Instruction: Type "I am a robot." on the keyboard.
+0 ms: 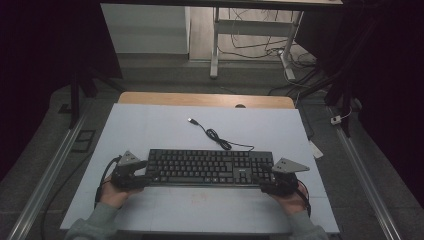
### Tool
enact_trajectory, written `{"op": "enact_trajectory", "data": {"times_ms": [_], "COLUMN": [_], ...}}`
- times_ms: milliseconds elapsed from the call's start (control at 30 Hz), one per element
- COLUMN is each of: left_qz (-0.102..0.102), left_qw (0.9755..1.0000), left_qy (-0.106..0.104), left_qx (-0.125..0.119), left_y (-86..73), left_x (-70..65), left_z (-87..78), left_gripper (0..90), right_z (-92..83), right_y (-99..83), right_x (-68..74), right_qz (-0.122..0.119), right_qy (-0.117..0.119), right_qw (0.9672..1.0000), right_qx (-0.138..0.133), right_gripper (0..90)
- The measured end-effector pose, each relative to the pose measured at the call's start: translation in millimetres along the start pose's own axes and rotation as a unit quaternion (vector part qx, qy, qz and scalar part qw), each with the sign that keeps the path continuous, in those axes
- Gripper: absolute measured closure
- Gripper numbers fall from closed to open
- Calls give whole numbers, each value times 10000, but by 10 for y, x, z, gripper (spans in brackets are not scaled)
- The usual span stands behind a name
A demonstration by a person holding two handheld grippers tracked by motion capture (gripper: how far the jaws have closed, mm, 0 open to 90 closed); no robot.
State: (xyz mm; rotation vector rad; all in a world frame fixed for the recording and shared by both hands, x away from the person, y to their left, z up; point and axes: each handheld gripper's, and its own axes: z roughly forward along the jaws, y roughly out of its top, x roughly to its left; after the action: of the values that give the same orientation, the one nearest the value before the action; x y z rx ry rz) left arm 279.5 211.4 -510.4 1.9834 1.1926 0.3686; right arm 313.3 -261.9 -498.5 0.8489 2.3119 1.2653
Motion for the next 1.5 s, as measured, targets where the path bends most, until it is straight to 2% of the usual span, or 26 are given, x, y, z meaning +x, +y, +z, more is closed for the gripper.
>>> {"op": "enact_trajectory", "data": {"times_ms": [233, 467, 667, 733, 833, 933, 1067, 1133, 1167, 1200, 1267, 1500], "left_qz": [68, 114, 174, 195, 221, 226, 270, 281, 288, 280, 272, 292], "left_qw": [10000, 9999, 9998, 9998, 9997, 9996, 9994, 9993, 9993, 9993, 9992, 9989], "left_qy": [-45, -72, -69, -34, -37, -46, 0, 8, 14, 23, 45, 106], "left_qx": [-2, -69, -15, 9, 74, 131, 227, 240, 256, 258, 283, 354], "left_y": [4, 6, 6, 7, 4, 3, -1, -2, -2, -4, -8, -16], "left_x": [-8, 0, -3, -5, 9, 16, 14, 15, 16, 15, 19, 37], "left_z": [8, 2, 22, 26, 40, 54, 87, 92, 95, 101, 109, 137], "left_gripper": [467, 607, 707, 793, 878, 888, 889, 889, 889, 889, 889, 889], "right_z": [54, 154, 233, 296, 357, 404, 525, 566, 566, 607, 646, 807], "right_y": [69, 161, 241, 291, 347, 386, 478, 504, 504, 530, 562, 694], "right_x": [58, 130, 195, 232, 265, 287, 360, 386, 386, 409, 426, 513], "right_qz": [-57, -110, -175, -159, -133, -96, -83, -158, -158, -187, -223, -282], "right_qy": [69, 177, 301, 386, 443, 474, 602, 686, 686, 727, 764, 875], "right_qw": [10000, 9998, 9994, 9991, 9989, 9988, 9981, 9975, 9975, 9972, 9968, 9957], "right_qx": [19, -32, -23, -64, -73, -88, -45, -17, -17, -15, 25, 58], "right_gripper": [431, 455, 468, 468, 475, 489, 628, 723, 723, 816, 878, 897]}}
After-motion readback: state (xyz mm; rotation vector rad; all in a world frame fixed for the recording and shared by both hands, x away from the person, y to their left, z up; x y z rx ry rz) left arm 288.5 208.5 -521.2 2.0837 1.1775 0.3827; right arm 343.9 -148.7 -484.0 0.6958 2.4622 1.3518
